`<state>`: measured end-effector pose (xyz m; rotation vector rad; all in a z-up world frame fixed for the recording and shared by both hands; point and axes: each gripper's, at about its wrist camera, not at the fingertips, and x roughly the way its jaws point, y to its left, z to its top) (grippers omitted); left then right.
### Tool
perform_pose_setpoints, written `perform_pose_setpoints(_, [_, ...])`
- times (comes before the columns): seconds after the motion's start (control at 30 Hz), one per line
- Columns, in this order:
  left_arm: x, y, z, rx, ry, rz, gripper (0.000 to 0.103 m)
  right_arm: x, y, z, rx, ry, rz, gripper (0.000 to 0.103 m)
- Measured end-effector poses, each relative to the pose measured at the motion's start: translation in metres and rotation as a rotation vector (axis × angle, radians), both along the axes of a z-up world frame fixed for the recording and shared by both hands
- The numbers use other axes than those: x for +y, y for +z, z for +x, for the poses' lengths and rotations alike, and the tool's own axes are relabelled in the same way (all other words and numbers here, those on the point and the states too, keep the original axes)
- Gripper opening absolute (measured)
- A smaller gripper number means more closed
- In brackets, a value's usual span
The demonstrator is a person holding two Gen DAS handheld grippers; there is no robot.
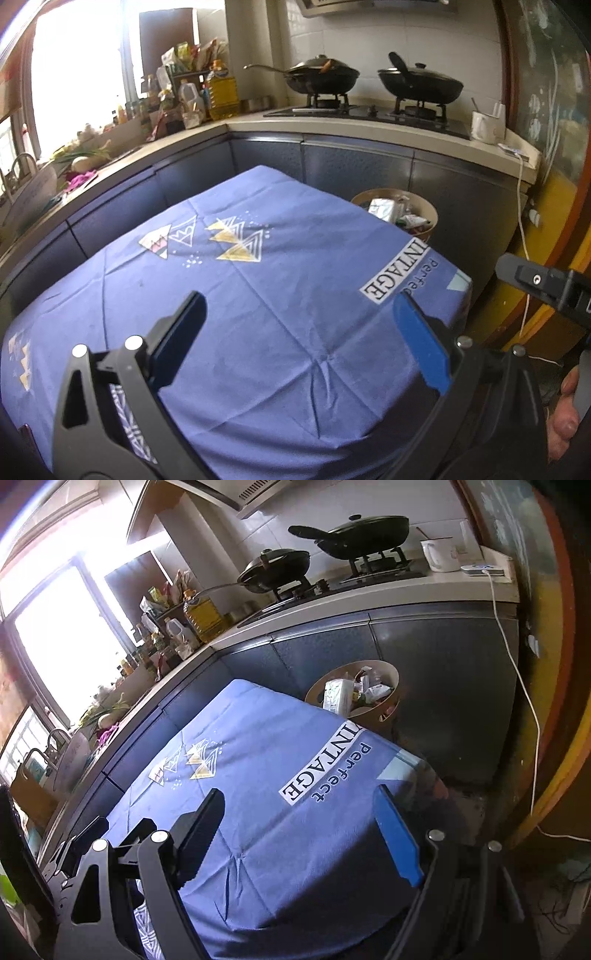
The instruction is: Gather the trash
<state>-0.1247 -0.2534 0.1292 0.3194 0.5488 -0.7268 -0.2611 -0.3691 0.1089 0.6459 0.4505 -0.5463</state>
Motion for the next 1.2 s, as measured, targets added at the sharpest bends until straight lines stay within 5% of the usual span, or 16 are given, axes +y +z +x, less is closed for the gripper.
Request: perform_pose_setpoints(1.2, [0.004, -0.029, 0.032, 0.082, 0.027, 0.039, 0.097, 0.001, -0.032, 0.032, 0.040, 0.033, 0.047, 0.080])
